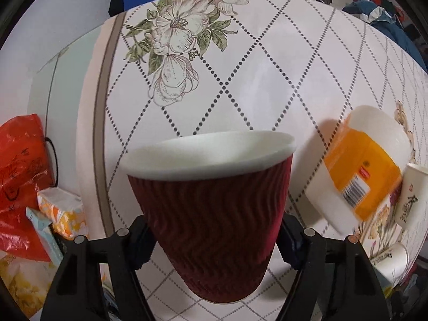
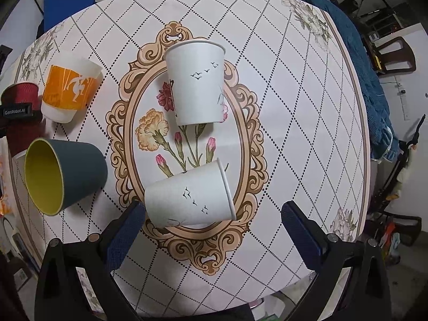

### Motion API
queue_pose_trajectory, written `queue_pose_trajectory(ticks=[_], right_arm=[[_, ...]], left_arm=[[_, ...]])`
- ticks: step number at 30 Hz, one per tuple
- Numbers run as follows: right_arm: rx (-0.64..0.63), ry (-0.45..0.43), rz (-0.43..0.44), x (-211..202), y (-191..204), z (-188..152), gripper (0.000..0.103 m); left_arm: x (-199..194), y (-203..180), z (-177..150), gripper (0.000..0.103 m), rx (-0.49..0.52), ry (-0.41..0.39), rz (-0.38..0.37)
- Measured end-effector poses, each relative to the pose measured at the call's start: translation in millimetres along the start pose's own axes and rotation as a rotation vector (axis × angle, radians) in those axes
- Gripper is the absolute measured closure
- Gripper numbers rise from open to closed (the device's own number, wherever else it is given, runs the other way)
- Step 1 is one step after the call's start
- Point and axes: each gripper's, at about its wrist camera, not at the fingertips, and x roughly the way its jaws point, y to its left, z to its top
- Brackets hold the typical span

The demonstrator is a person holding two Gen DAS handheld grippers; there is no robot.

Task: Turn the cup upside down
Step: 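Lift the red cup with the left gripper and carry it toward the right tool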

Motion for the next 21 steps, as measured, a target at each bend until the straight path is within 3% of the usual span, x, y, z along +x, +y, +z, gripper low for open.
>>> queue_pose_trajectory(ticks=[5,12,15,21], right_arm=[[-0.008,-0.016,0.017,-4,-8,-9,0.0],[-0.044,-0.038,0.064,-12,-22,-30,0.0],[-0.068,-0.052,0.08,-15,-29,-44,0.0],[-0.126,-0.062,0.1,-14,-45,-74,0.0]], left_arm=[[-28,0,-36,0.03,-0.005,-0.017,-0.011],[-63,-13,-121,0.03,-0.024,-0.025,-0.039],[-71,-21,-158,0.03,-0.038,-0.023,-0.036],[-69,-40,-197,0.03,-0.069,-0.005,-0.049]])
